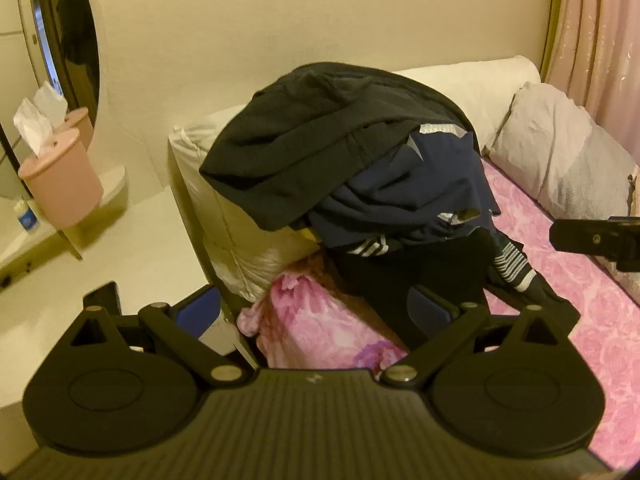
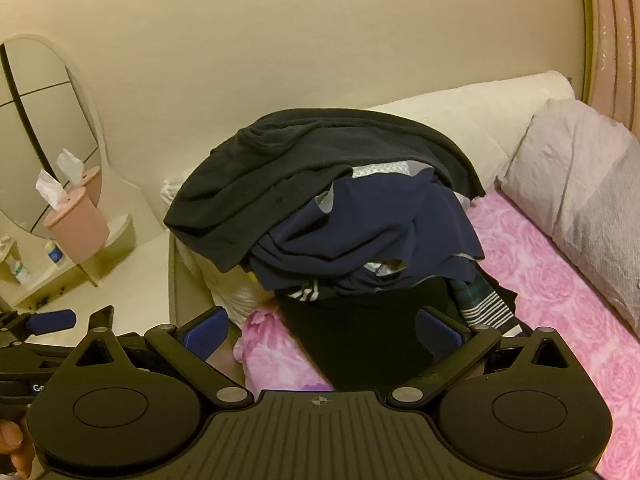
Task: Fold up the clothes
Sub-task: 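Reach both grippers toward the black sweatshirt on top of the clothes pile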
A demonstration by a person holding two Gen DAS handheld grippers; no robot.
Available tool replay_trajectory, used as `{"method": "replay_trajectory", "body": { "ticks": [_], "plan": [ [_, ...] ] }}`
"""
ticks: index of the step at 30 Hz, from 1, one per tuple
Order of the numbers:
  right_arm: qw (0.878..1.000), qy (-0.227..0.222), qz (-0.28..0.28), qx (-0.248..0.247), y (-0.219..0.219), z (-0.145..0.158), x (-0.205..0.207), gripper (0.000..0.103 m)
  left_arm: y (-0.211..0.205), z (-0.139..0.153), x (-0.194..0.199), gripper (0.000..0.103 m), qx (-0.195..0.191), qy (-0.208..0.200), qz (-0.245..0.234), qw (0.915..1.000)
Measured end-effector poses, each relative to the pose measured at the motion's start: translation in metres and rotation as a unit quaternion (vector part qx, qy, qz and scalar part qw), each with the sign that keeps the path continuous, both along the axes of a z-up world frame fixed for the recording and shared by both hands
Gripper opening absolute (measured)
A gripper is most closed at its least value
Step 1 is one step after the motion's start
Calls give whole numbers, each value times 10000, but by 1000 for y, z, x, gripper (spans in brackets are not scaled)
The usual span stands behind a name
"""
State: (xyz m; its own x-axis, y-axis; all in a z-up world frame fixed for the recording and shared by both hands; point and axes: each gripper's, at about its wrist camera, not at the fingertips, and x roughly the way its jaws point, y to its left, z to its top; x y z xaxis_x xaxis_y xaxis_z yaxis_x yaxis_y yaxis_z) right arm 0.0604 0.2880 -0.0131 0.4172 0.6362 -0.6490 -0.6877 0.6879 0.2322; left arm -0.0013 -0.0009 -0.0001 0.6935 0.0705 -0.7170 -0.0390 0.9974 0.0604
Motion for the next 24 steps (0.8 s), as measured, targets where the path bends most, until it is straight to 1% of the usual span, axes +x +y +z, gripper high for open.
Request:
{"method": "replay_trajectory", "body": {
  "ticks": [6,8,9,13,24],
  "plan": [
    [10000,-28,18,-41,1,-2,1,102,-8,-1,-11,98,-44,-154,26,9999],
    [10000,-37,23,-54,1,-3,2,102,-3,-6,-8,98,-190,-62,29,9998],
    [10000,-42,26,-61,1,-3,2,102,3,-9,-4,98,-324,17,35,9995],
    [10000,-51,43,-62,-2,-5,0,102,4,-3,3,98,-266,121,29,9996],
    [9999,-19,80,-98,-5,-8,0,102,2,-5,-2,98,-206,147,62,9997]
  ]
}}
